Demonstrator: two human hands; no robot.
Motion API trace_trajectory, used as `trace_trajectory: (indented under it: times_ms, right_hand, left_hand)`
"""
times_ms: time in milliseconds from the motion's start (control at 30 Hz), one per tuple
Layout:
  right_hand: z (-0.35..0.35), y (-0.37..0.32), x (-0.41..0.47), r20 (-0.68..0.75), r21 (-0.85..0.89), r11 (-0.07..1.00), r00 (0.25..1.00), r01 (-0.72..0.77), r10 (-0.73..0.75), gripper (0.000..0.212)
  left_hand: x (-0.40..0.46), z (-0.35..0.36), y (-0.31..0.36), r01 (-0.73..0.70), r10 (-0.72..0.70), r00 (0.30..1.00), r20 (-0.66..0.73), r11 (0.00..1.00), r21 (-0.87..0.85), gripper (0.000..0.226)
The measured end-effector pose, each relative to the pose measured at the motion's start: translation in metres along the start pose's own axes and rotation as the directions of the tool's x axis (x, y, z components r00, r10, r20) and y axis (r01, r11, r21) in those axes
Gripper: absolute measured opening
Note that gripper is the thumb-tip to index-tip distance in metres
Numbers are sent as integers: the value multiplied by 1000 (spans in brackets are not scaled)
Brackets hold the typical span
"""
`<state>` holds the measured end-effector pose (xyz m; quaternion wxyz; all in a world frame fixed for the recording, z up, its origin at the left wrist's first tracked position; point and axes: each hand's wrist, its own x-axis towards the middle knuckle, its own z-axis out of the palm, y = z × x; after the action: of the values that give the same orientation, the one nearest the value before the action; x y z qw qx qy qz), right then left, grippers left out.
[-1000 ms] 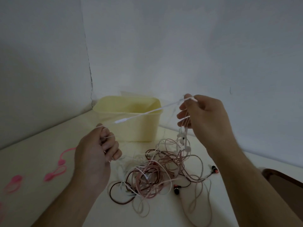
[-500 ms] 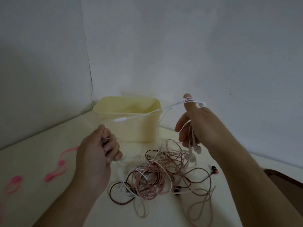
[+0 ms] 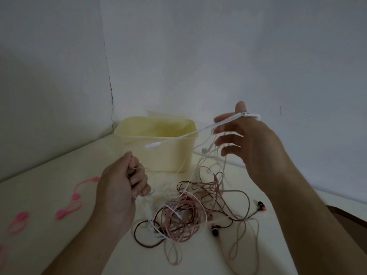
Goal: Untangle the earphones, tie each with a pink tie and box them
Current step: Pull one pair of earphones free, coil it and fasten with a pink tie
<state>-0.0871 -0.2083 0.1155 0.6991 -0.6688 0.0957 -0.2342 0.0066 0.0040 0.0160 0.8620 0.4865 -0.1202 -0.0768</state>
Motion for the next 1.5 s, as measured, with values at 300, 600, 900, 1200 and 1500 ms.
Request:
trace_trajectory:
  times_ms: [300,600,900,1200,1500]
  right_hand:
    - [-22,6,0,-1,-618,767,975,-175,221,56]
    - [-29,-9,-11,99,-981,190,933,34,346,35]
    - [53,29,-31,447,-758,507,893,410,-55,8]
    - [23,11,-14,155,-531,800,960,280,-233,24]
    - [3,-12,-19,-160,-222,914,912,341,-379,20]
  left_hand:
    - [-3,2,2,-17,17,1000,12,1000,14,38]
    - [-8,8,-1,-159,151,987,55,965,208,29]
    - [-16,11,0,-178,143,973,180,965,192,24]
    - [-3,2,-8,-293,352,936,-2,785,546,16]
    - [5,-5,-13,-87,134,986,-99,919,384,22]
